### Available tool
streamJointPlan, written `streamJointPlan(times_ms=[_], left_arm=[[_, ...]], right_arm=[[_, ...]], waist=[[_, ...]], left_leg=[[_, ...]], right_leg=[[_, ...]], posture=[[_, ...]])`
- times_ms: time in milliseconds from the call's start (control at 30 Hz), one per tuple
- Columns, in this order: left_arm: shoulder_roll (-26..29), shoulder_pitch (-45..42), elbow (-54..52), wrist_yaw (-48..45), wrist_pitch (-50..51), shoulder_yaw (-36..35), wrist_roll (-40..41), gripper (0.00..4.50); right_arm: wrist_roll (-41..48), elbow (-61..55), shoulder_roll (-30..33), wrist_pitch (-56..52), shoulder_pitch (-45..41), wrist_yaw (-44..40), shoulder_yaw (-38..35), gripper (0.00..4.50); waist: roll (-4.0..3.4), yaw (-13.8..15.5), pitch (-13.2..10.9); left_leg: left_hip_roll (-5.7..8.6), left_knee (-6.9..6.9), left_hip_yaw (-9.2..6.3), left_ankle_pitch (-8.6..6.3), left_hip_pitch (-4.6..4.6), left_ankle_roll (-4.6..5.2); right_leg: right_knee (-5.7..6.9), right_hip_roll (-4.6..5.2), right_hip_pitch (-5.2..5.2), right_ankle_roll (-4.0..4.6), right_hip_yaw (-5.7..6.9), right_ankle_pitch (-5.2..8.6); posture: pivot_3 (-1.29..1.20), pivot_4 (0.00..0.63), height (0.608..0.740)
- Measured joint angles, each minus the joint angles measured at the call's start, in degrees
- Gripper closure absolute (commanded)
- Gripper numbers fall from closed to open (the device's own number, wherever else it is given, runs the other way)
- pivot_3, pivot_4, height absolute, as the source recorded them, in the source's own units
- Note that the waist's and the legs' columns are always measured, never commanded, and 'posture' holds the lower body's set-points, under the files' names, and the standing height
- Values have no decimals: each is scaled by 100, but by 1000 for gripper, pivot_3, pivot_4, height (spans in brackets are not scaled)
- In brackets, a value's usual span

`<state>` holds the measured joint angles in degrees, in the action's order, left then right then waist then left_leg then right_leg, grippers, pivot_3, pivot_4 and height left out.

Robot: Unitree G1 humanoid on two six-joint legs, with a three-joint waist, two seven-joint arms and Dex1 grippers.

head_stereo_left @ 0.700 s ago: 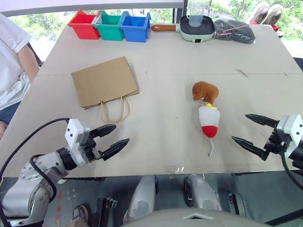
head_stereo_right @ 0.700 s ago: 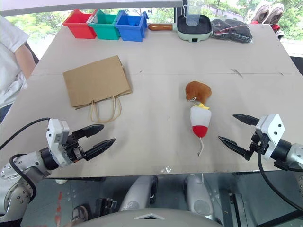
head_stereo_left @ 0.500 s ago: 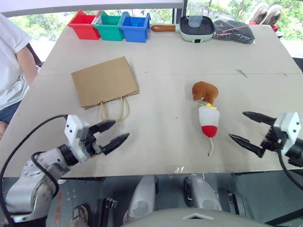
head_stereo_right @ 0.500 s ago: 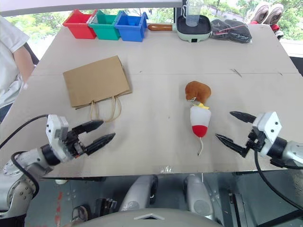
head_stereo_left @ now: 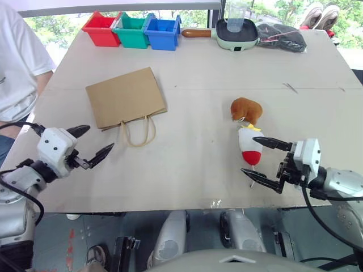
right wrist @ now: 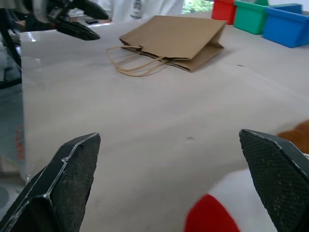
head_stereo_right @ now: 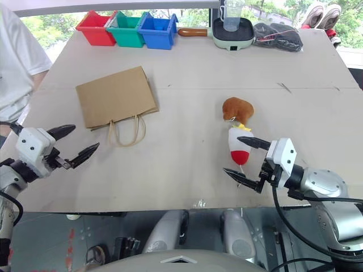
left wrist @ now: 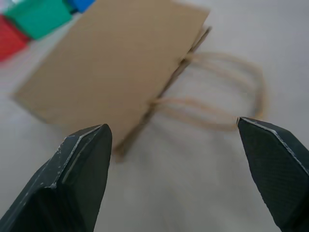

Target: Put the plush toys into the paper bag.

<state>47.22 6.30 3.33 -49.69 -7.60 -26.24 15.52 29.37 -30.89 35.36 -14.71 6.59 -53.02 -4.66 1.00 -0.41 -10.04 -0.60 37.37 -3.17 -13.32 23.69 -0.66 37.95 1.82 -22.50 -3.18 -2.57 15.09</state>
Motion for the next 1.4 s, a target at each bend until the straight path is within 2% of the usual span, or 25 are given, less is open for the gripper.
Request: streamJointPlan(times_ms=[167,400,500,533,733,767,933,1067,1167,1267,1300,1400], left_arm=[[5,-452,658,269,-1185,511,-912,28],[-8,-977,1103,805,-2083,1206,-1814,28],[-46,-1096,1242,881,-2266,1445,-1924,777],[-52,-1112,1255,856,-2291,1520,-1901,1169],[-75,-1124,1311,686,-2595,1803,-1713,4317],[-76,-1147,1311,671,-2614,1809,-1642,4458],[-228,-1244,1111,469,-2464,1997,-1302,4458],[-617,-1179,75,255,-1374,2188,-298,4458],[-824,-1171,-898,274,-134,2233,704,4458],[-1016,-1214,-1809,462,1110,2296,1691,4500],[-1157,-1294,-2228,543,1625,2431,2183,4500],[-1271,-1391,-2708,620,2272,2536,2779,4500]], right_arm=[[-44,0,-34,62,-48,83,40,0],[-118,-3,-50,122,-38,182,62,0],[-148,-8,-51,125,-29,237,107,0],[-163,-10,-51,126,-25,249,112,0],[-230,-77,-51,127,6,384,147,0],[-258,-86,-51,128,13,431,156,0],[-556,-189,-59,118,-12,696,275,0],[-635,-197,-78,-22,-170,812,438,0],[-664,-194,-144,-123,-399,896,571,0],[-671,39,-435,-488,-949,1019,955,876],[-718,273,-623,-657,-1295,1061,1248,1385],[-911,700,-960,-767,-1765,1136,1676,2712]], waist=[[5,-10,3],[5,-25,3],[5,-28,3],[5,-30,3],[5,-31,3],[5,-29,3],[5,-30,3],[5,-31,3],[6,-40,3],[6,-64,3],[5,-61,3],[6,-57,3]], left_leg=[[-1,0,-3,0,-1,0],[0,0,-4,0,0,0],[0,0,-5,0,0,0],[0,0,-4,0,0,0],[0,0,-6,0,0,0],[0,0,-6,0,0,0],[1,1,-6,0,0,0],[-3,4,-11,0,1,0],[-2,5,-16,0,-1,0],[0,6,-21,0,-6,0],[0,8,-23,1,-6,0],[3,9,-22,1,-6,-1]], right_leg=[[3,-1,-1,-2,3,-2],[6,-3,-1,-4,4,-3],[8,-3,-1,-4,5,-3],[9,-3,-1,-4,5,-3],[10,-3,-1,-4,6,-3],[11,-2,-1,-4,7,-3],[11,-2,0,-4,7,-4],[17,-1,0,-4,7,-4],[22,-3,0,-4,8,-4],[32,-5,0,-4,4,-4],[36,-5,0,-4,4,-4],[42,-11,-2,-3,7,-3]], posture=[[0,150,740],[0,150,740],[0,150,740],[0,150,740],[0,150,740],[0,150,740],[0,150,740],[0,150,740],[0,150,740],[0,150,740],[0,150,740],[0,150,740]])
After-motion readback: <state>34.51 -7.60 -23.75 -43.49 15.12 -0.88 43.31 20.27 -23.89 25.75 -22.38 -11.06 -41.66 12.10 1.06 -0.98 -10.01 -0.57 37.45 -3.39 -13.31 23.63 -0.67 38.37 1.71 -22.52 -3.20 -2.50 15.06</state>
